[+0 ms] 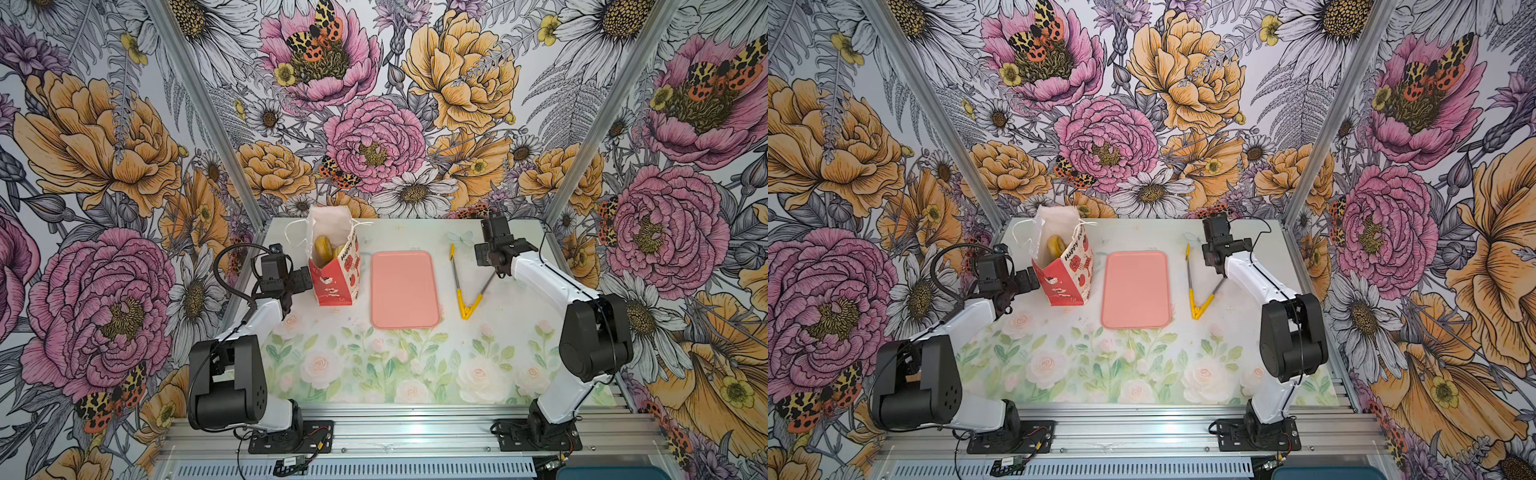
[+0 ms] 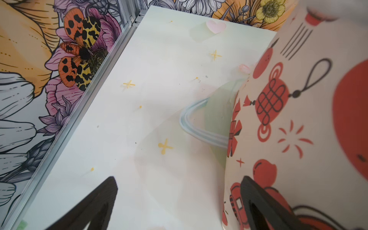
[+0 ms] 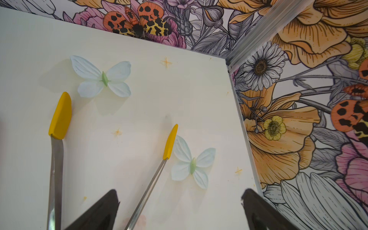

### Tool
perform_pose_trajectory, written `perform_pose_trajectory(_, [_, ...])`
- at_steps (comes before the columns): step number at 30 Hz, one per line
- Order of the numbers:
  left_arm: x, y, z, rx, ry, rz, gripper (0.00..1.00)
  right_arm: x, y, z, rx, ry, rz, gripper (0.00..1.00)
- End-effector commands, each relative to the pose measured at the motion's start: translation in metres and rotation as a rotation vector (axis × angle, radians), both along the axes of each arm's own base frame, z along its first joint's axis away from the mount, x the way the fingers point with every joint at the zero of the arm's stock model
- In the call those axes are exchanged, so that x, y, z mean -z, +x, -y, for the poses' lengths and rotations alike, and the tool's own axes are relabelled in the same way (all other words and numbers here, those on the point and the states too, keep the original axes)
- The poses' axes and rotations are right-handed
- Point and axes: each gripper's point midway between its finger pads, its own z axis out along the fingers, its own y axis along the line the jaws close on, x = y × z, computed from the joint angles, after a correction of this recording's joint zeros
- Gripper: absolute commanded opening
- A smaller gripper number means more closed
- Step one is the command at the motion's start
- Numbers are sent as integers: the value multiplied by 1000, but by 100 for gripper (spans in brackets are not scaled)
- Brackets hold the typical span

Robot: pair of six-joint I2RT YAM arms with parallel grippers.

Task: Pack bread into a paper bag
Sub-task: Reset both arms

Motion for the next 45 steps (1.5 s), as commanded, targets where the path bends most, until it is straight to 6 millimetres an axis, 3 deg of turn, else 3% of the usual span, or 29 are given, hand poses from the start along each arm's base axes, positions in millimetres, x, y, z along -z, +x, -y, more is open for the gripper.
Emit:
perform_pose_trajectory(1, [-3,8,17,84,5,59,99,-8,9,6,-4,2,62,99])
perform_pose_trajectory(13, [0,-12,26,106,-11,162,99,23,2,14,-36,26,80,99])
perform_pose_trajectory(17, [-2,-9,28,113,-20,202,99,28,-2,17,-40,44,76,99])
perform_pose_trajectory(28, [-5,0,35,135,22,283,99,28,-14,27,-31,59,111,99])
perform_pose_trajectory(35, [-11,3,42,171,33,354,99,23,-23,37,-51,110,237,99])
perform_pose_trajectory(40, [-2,9,53,201,65,351,99,27,-28,43,-50,107,266,99])
perform_pose_trajectory(45, [-2,4,50,173,83,373,99,22,-31,46,-73,150,296,99])
